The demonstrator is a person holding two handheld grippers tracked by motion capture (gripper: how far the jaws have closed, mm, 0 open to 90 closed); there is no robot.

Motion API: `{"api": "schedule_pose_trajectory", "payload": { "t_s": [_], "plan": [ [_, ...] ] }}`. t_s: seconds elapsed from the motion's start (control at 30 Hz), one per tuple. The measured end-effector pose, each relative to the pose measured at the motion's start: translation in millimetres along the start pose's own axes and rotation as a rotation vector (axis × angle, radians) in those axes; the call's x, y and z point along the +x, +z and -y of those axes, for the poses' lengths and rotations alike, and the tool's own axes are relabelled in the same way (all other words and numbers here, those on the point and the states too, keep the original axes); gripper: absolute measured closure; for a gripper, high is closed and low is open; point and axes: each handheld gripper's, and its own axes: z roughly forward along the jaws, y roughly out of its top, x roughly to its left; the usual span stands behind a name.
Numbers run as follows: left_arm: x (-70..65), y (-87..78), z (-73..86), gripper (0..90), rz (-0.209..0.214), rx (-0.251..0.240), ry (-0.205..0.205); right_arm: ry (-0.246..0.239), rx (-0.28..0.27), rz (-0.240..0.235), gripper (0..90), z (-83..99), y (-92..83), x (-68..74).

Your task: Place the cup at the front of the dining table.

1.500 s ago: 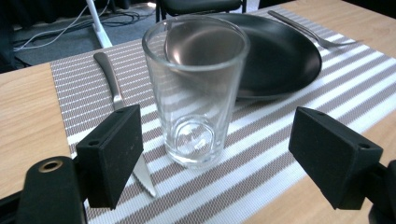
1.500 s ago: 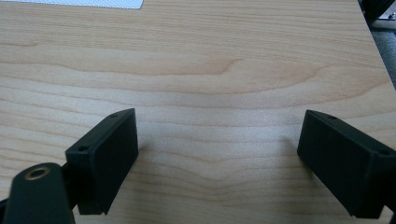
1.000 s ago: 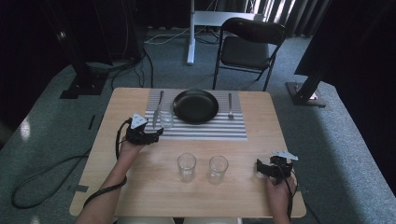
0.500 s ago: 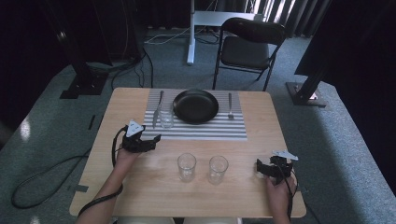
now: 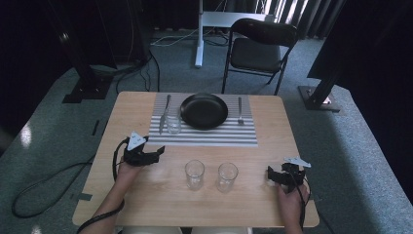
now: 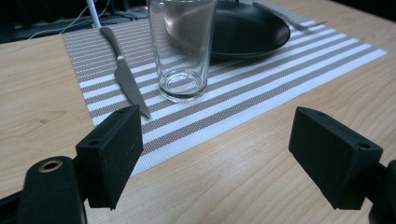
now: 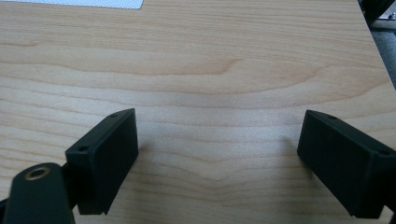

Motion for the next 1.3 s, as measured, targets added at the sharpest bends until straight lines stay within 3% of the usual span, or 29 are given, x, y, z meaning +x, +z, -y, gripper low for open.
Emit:
{"api": "schedule_pose_trajectory", "payload": {
  "t_s": [0.33,0.83,1.07,1.3],
  "plan": [
    [2.3,-12.5,11.6,18.3,-0.028,0.010,0.015,0.000,0.000,0.000,11.8,0.0,0.0,0.0],
    [0.2,-31.0,31.4,18.3,-0.054,0.016,-0.005,0.000,0.000,0.000,11.8,0.0,0.0,0.0],
    [0.6,-39.4,42.3,18.3,-0.087,0.040,0.018,0.000,0.000,0.000,11.8,0.0,0.0,0.0],
    [3.9,-51.1,54.4,18.3,-0.119,0.043,0.001,0.000,0.000,0.000,11.8,0.0,0.0,0.0]
  ]
}}
